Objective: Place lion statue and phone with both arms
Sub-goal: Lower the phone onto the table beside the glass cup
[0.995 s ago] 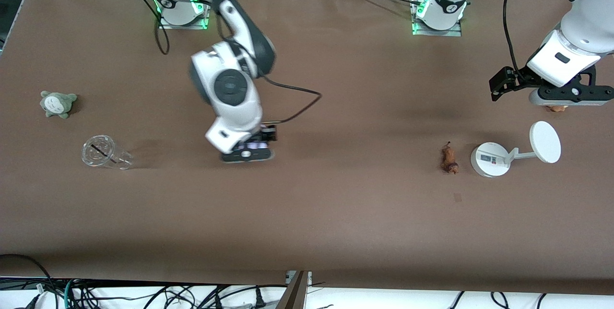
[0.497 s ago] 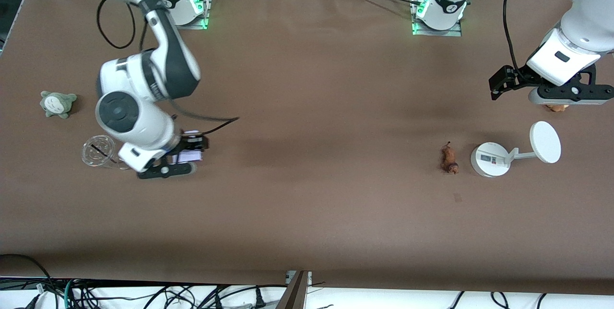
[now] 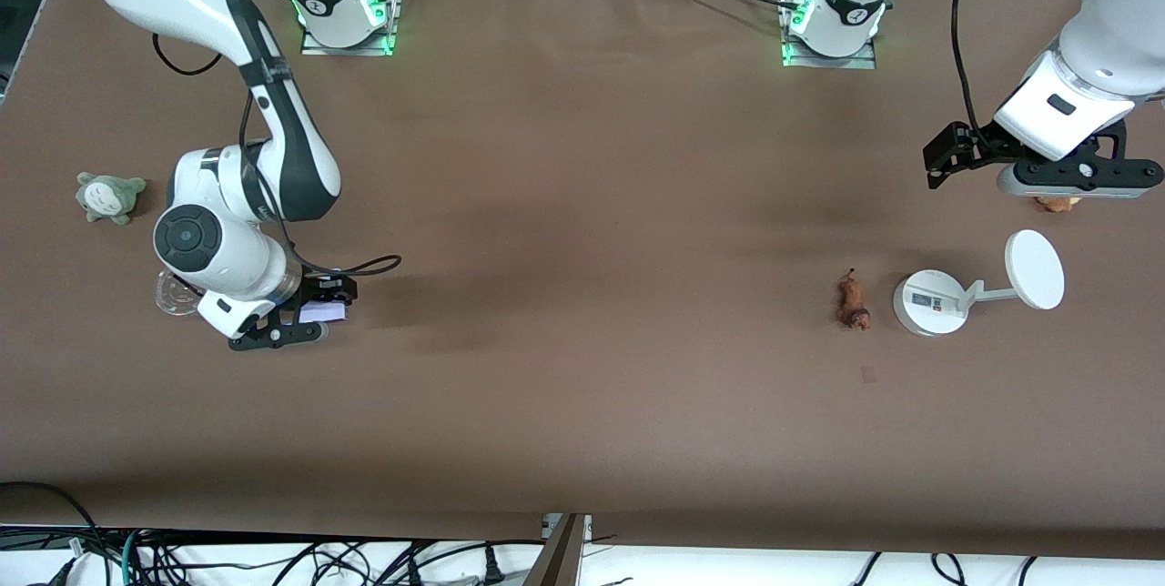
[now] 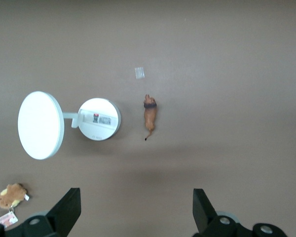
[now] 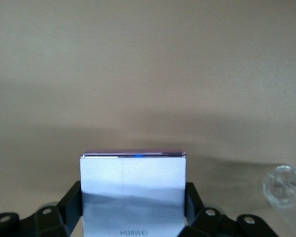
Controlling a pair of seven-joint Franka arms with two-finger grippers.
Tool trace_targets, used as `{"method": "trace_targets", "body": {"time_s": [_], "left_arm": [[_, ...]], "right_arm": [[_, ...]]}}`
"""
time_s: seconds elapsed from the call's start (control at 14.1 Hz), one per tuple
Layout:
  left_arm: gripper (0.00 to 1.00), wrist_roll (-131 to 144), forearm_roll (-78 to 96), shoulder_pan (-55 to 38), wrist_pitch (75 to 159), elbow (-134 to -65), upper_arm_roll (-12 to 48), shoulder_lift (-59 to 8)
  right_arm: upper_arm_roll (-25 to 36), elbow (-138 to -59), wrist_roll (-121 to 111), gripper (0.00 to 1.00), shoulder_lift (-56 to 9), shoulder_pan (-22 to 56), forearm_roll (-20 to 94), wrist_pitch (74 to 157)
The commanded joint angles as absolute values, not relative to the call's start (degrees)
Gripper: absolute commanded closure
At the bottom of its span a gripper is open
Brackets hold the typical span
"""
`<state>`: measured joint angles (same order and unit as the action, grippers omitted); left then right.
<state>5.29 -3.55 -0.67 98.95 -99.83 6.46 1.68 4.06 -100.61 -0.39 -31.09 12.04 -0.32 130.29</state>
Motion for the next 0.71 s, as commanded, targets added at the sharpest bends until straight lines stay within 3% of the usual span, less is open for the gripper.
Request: {"method": "trace_targets", "body": {"time_s": [0.0,0.64], "left_arm": [[0.0,4.39,-2.64,-0.79,96.15,-97.56,6.85,0.62],[0.0,4.48,-2.64,-0.79,95.71,-95.45,6.86,-0.53]], "right_arm": [[3.34,-102.48,-2.28,1.0,-32.94,9.85,0.7,135.68],[2.9,-104.5,-5.36,1.0,-36.47,4.92,1.76,142.21]]}}
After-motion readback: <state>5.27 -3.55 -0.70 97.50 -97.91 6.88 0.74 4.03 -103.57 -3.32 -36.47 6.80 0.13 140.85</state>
